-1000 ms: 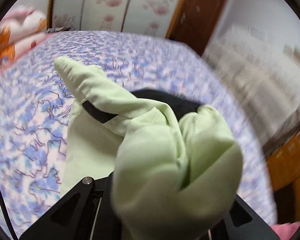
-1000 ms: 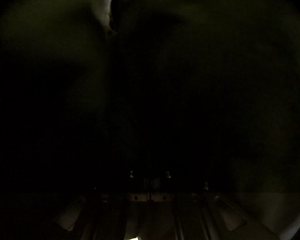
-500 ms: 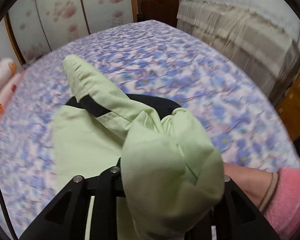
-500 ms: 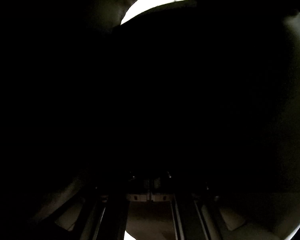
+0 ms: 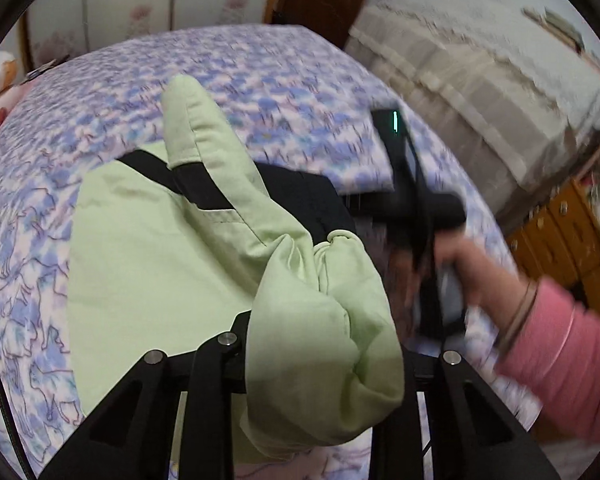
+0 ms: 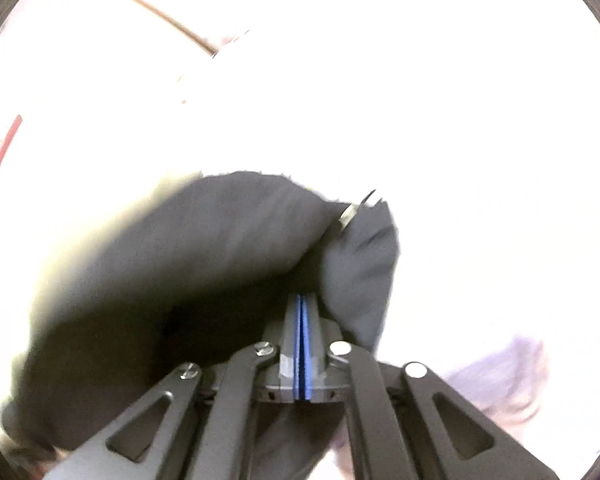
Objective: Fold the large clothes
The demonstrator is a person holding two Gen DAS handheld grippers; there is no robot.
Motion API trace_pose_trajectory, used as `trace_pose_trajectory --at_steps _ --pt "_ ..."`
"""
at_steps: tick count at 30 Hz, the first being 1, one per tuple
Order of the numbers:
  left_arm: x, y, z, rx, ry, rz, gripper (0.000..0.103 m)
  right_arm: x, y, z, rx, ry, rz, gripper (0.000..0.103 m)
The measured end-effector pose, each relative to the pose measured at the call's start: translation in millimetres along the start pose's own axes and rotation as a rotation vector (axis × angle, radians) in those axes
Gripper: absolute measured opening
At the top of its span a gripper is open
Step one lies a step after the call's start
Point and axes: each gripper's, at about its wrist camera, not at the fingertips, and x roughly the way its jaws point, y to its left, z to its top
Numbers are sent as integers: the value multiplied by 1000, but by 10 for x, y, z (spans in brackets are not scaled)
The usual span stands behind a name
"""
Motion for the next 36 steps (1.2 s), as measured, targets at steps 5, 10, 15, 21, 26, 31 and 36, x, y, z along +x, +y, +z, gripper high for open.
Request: trace_pose_trajectory --at_steps 5,10,15,21,26,31,36 --pt "423 -88 -133 26 96 -21 26 -271 -170 227 38 -38 6 5" --pt "895 -78 -245 -4 186 -46 30 -560 -342 333 83 -95 43 5" --pt "876 -221 -293 33 181 -134 68 -528 -38 211 112 -236 60 5" --pt "384 -153 -403 6 143 -162 70 -52 837 106 117 -230 50 5" --pt "-45 412 -435 -135 87 -39 70 277 1344 -234 75 -117 106 5" --pt "-10 1027 -618 -277 126 33 70 617 1614 -764 40 41 89 5" --pt "112 1239 -865 -255 132 62 58 809 1714 -1453 21 131 16 0"
